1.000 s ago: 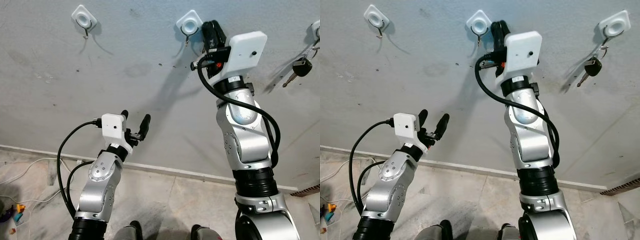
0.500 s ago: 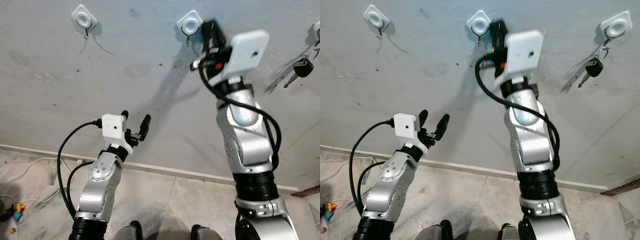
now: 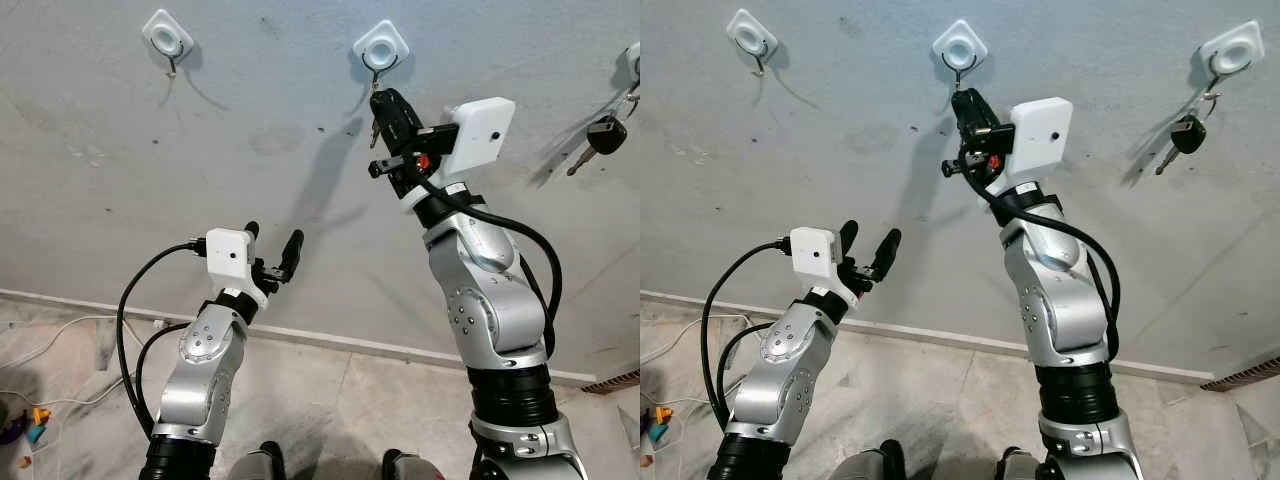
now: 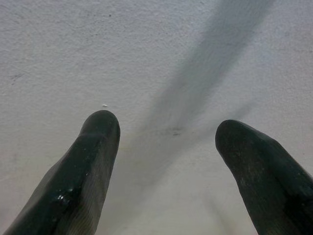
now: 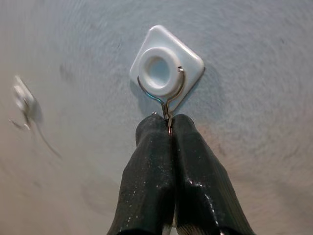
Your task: Hang keys on a hook
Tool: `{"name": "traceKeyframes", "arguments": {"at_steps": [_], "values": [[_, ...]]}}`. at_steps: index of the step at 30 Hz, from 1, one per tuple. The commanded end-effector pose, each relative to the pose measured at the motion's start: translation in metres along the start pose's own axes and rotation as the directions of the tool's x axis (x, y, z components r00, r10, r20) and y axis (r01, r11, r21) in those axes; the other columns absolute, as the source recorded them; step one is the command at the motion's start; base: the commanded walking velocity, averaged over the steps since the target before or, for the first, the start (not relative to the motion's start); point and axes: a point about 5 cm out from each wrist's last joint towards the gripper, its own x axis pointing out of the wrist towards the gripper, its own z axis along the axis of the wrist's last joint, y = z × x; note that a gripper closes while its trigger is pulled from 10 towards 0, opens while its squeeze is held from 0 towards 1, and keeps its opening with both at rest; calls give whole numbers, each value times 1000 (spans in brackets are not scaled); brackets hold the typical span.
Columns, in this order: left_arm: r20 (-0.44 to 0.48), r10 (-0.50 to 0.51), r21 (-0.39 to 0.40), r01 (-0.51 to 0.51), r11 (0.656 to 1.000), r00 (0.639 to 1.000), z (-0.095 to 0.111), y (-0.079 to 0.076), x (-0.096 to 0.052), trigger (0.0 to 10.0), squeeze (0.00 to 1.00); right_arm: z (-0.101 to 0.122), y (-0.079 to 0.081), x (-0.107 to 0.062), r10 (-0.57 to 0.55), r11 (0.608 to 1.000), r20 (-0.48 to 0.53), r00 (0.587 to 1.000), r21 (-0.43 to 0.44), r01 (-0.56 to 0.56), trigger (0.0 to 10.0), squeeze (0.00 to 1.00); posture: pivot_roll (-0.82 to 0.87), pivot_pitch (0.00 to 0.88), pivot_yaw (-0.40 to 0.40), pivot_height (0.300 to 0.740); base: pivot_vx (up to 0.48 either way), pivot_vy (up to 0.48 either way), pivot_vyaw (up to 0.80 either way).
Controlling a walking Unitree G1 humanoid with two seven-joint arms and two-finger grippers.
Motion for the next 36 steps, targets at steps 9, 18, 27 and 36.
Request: {"name": "traceKeyframes", "arguments": {"at_steps": [9,18,27,36], "values": [[-23,7,11,-7,1000,1000,-3,4,-2,10000,0,-8,9,-5,103,892,13,995,442,-98,10000,0,-23,210,98,740,0,0,0],[-21,10,12,-10,1000,1000,-3,4,-4,10000,0,-11,13,-12,168,818,33,985,554,-158,10000,0,-20,206,96,740,0,0,0],[-20,4,9,-3,1000,1000,-2,4,-4,10000,0,-4,7,-3,177,759,118,977,616,-212,10000,0,-10,211,103,740,0,0,0],[-23,0,14,1,1000,1000,-1,5,-4,10000,0,-11,2,10,129,695,155,979,691,-201,10000,0,13,214,112,740,0,0,0]]}}
